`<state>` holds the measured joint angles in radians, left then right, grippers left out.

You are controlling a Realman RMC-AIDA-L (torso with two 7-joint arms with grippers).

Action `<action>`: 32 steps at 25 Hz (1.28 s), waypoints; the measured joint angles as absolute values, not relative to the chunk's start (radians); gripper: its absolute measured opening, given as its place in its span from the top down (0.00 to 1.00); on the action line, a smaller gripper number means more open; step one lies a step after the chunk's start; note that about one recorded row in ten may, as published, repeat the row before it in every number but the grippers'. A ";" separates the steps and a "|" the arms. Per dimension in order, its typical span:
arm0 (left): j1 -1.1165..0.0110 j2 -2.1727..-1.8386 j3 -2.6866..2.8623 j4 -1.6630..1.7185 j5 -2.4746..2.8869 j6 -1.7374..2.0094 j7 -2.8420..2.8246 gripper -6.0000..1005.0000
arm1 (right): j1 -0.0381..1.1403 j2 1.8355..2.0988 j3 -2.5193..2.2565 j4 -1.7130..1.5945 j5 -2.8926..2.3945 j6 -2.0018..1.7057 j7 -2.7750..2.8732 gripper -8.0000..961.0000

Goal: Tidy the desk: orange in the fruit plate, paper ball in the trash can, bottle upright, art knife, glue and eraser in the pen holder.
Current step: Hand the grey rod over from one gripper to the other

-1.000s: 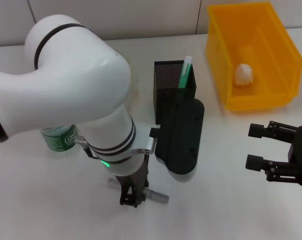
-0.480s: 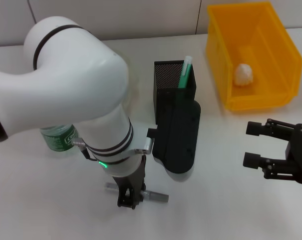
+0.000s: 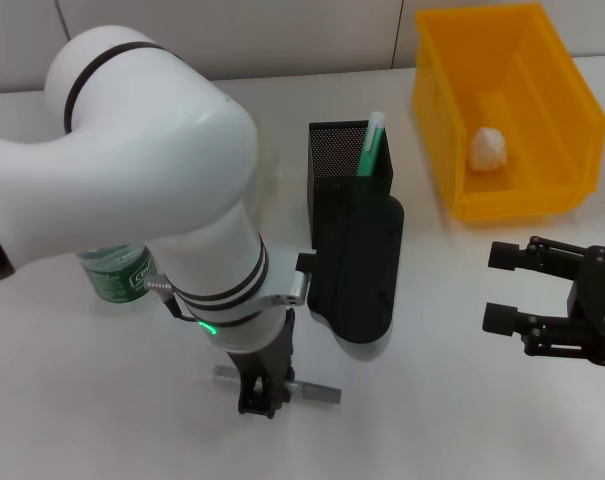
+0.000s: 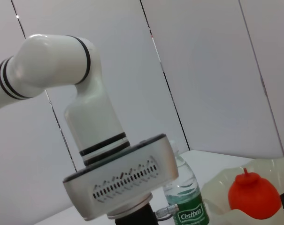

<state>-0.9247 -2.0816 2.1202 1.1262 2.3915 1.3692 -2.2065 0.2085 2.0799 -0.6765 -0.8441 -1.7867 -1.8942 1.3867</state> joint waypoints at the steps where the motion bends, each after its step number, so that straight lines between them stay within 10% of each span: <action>1: -0.923 -2.082 2.118 1.133 2.391 1.372 -2.208 0.84 | 0.209 2.079 -0.676 -0.844 -1.787 -1.892 1.387 0.15; 32: -0.814 -2.075 1.783 1.447 2.335 1.505 -2.084 0.85 | 0.188 2.079 -0.624 -0.841 -1.821 -1.765 1.381 0.15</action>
